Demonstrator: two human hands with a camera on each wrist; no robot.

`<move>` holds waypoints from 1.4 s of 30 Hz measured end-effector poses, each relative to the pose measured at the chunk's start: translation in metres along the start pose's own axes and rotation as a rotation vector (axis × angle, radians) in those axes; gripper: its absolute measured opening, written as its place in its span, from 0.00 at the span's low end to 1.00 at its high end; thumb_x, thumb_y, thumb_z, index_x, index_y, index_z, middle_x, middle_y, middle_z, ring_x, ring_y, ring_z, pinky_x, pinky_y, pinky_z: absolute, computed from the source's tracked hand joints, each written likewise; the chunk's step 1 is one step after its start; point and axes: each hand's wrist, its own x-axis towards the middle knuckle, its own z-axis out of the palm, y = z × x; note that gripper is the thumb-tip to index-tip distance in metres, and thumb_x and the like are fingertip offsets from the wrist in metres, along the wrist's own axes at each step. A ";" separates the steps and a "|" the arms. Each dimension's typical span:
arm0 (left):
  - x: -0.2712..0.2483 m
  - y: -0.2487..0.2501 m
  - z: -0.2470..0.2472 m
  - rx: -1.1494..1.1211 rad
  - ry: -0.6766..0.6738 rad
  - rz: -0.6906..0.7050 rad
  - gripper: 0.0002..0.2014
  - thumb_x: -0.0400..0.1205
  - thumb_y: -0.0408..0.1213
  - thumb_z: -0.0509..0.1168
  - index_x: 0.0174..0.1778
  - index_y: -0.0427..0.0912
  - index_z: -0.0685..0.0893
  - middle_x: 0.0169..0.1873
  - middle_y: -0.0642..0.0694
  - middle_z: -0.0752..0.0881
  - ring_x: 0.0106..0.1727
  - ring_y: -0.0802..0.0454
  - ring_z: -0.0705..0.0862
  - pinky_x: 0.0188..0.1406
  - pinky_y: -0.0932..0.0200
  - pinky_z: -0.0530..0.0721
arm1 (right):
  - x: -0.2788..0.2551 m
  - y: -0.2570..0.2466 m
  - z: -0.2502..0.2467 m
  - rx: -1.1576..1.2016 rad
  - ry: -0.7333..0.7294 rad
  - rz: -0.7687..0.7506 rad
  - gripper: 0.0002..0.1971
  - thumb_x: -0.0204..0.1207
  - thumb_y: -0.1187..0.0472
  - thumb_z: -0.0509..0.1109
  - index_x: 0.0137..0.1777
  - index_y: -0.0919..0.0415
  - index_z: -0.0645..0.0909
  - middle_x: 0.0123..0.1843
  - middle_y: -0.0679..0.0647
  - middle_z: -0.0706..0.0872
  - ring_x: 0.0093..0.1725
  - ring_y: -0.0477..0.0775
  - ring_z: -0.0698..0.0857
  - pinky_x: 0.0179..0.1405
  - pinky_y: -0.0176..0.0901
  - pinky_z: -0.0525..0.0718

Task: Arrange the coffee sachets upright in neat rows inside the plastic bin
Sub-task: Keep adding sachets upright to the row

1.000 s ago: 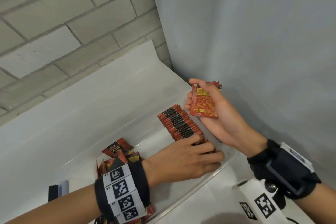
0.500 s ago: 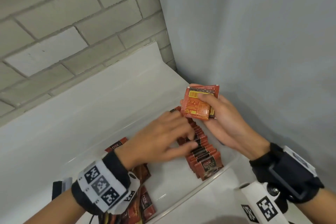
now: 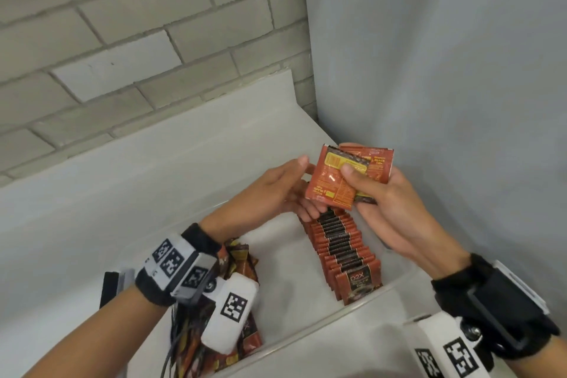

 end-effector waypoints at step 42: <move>-0.022 0.042 -0.018 0.525 -0.043 0.307 0.07 0.76 0.33 0.73 0.50 0.40 0.91 0.47 0.50 0.89 0.48 0.47 0.87 0.47 0.54 0.87 | 0.003 -0.003 0.003 0.260 0.146 -0.029 0.19 0.75 0.52 0.67 0.61 0.63 0.79 0.42 0.55 0.82 0.42 0.50 0.81 0.56 0.45 0.80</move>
